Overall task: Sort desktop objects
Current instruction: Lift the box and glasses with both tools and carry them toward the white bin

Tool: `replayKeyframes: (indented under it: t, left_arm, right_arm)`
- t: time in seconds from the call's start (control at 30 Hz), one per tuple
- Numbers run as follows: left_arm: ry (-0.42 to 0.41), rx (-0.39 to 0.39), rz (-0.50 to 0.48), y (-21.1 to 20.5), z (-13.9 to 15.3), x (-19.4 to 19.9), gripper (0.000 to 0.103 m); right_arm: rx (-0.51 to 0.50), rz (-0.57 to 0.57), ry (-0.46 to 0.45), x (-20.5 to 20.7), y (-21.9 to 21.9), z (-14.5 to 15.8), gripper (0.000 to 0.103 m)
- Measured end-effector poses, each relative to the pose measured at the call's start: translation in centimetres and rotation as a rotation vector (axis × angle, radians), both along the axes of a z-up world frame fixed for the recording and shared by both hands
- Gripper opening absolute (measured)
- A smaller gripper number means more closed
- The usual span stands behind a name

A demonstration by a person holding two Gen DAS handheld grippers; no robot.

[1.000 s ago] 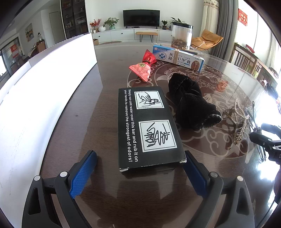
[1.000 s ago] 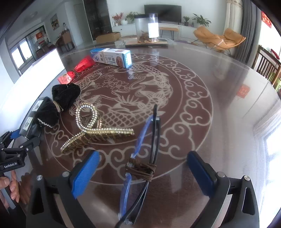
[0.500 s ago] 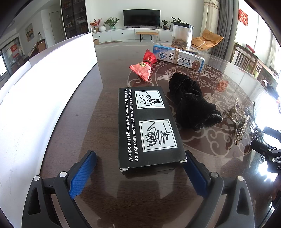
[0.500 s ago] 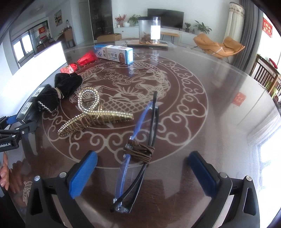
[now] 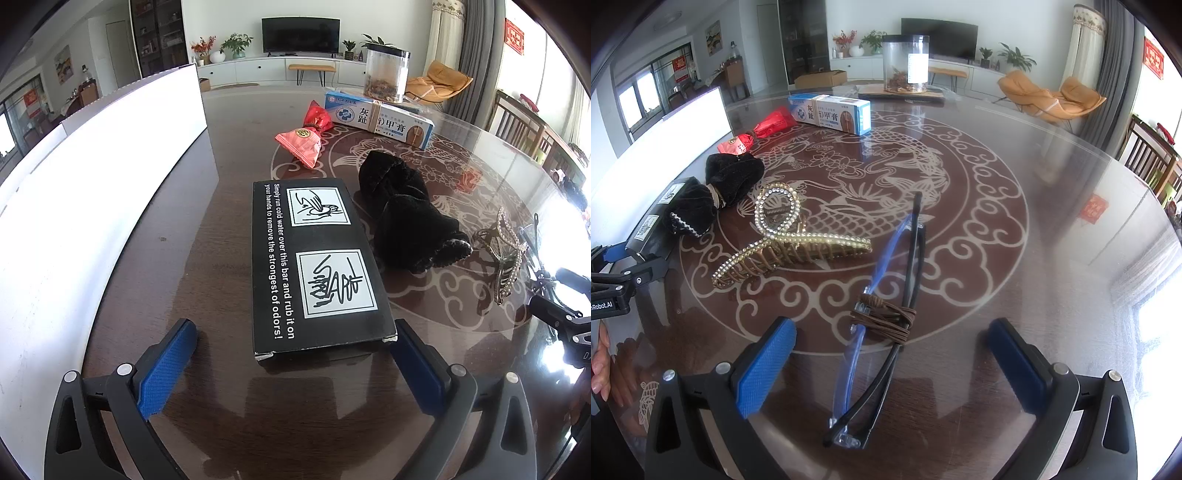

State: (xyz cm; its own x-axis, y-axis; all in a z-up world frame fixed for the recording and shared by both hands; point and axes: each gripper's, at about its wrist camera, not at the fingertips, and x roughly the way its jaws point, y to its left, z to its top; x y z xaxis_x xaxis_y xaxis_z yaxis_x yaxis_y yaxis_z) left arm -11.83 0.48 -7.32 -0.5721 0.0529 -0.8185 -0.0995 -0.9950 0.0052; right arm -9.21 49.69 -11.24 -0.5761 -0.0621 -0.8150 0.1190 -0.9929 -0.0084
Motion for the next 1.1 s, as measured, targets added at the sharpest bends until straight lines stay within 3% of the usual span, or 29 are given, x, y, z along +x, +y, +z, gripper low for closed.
replayKeyframes:
  t: [0.5,0.9,1.1]
  left_arm:
    - [-0.011,-0.002,0.058,-0.9,0.1,0.9,0.103]
    - [-0.117,-0.015,0.016,-1.3,0.3,0.3,0.103]
    - [-0.132,-0.090,0.002,0.4,0.5,-1.8,0.103]
  right_arm:
    - [0.000,0.005,-0.002,-0.1,0.0,0.0,0.103]
    - [0.001,0.006,-0.001,-0.1,0.0,0.0,0.103]
    - [0.001,0.027,-0.039,-0.4,0.0,0.0,0.103]
